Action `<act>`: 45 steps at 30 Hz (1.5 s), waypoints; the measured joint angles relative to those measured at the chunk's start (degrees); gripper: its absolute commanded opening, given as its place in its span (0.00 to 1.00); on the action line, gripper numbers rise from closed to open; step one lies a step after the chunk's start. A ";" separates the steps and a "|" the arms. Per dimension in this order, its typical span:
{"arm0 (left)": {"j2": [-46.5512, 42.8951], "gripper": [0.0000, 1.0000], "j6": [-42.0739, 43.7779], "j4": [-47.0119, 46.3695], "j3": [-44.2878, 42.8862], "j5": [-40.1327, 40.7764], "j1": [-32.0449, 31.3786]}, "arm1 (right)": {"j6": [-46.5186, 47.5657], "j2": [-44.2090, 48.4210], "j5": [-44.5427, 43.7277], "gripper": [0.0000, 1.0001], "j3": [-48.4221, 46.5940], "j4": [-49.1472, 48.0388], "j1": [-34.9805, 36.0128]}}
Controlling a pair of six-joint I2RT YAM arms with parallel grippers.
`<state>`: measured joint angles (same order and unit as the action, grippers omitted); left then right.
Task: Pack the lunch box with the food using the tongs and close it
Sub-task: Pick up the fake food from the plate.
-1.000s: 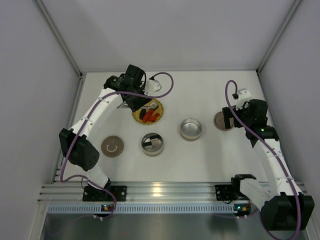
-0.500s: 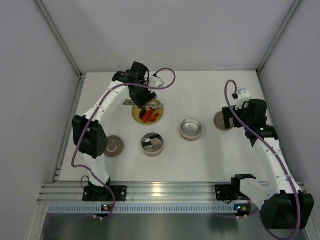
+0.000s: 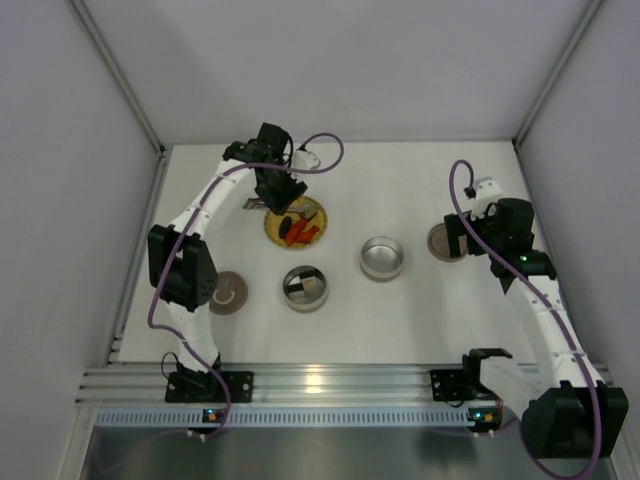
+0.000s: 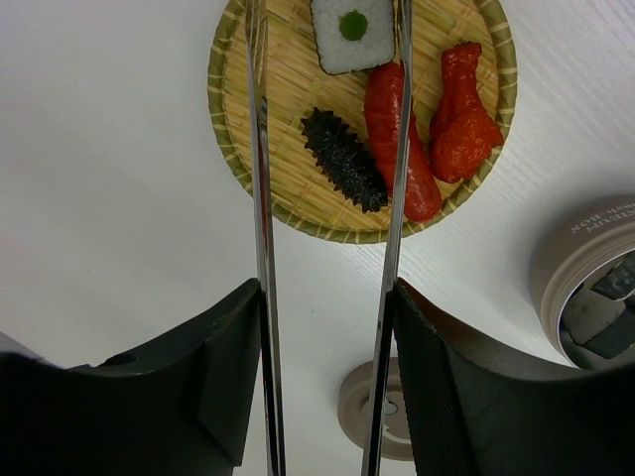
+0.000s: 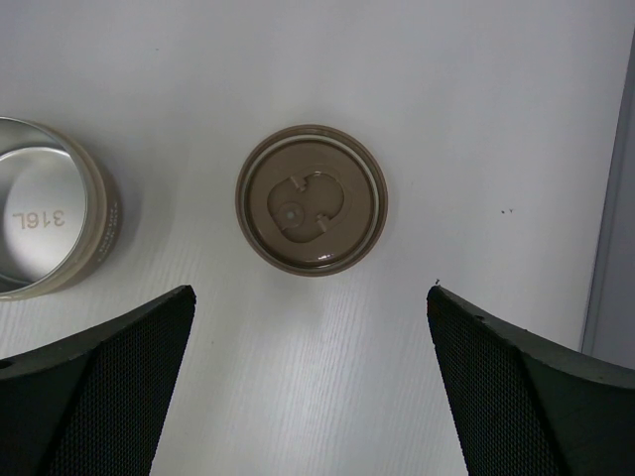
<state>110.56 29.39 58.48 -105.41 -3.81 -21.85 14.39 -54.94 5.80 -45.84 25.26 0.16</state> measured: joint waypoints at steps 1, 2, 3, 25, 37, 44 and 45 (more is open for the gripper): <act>0.00 0.58 -0.09 -0.13 0.00 0.09 0.07 | 0.00 0.00 0.00 0.99 0.00 0.00 0.00; 0.00 0.57 -0.15 -0.24 0.00 0.22 0.13 | 0.00 0.00 0.00 0.99 0.00 0.00 0.00; 0.00 0.57 -0.17 -0.35 0.00 0.22 0.20 | 0.00 0.00 0.00 0.99 0.00 0.00 0.00; 0.63 0.53 -0.52 -0.31 0.22 -0.26 0.22 | 0.17 0.00 -0.24 0.99 0.00 -0.02 0.00; 2.12 0.49 -0.52 -0.22 0.22 -0.28 0.22 | 0.44 0.00 -0.26 0.99 0.00 0.00 0.00; 2.49 0.47 -0.48 -0.17 0.24 -0.42 0.22 | 0.57 -0.20 -0.24 0.99 0.00 0.00 0.00; 2.49 0.48 -0.48 -0.17 0.24 -0.39 0.22 | 0.57 -0.26 -0.24 0.99 0.00 0.00 0.00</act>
<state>113.06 28.91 58.30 -105.16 -4.21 -21.63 14.96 -55.20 5.56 -45.84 25.26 0.16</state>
